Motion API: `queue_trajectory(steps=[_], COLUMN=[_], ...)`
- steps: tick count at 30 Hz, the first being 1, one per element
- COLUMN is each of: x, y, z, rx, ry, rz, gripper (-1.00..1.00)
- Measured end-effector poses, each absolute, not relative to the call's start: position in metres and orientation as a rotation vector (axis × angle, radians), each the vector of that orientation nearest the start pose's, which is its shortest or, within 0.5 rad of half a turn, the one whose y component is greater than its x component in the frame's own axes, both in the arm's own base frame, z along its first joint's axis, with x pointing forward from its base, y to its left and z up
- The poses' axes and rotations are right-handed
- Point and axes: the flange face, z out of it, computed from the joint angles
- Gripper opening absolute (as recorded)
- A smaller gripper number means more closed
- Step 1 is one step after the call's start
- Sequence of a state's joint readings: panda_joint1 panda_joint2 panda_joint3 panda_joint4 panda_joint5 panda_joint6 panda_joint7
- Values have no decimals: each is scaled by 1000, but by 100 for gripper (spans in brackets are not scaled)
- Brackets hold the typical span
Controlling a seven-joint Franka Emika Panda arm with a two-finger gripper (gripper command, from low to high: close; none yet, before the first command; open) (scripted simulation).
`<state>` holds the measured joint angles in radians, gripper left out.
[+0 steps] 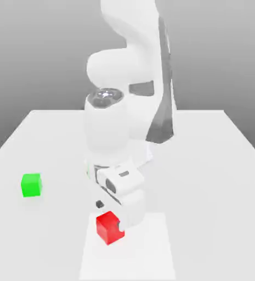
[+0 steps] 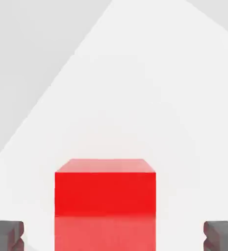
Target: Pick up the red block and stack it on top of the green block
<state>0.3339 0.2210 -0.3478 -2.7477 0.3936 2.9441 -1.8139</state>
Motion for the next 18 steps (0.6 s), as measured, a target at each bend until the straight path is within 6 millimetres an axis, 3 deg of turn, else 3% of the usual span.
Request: queue_trajectory(steps=[1, 8, 15, 17, 18], x=[379, 378, 378, 372, 364], y=[-41, -41, -43, -66, -96], z=[148, 147, 202, 213, 218], rx=[-2383, -2382, -2387, -2457, -2538], ry=[-2049, -2048, -2038, -1961, -1858], rz=[-2, -2, -3, 1, 3], gripper=[-100, -100, -100, -100, -100])
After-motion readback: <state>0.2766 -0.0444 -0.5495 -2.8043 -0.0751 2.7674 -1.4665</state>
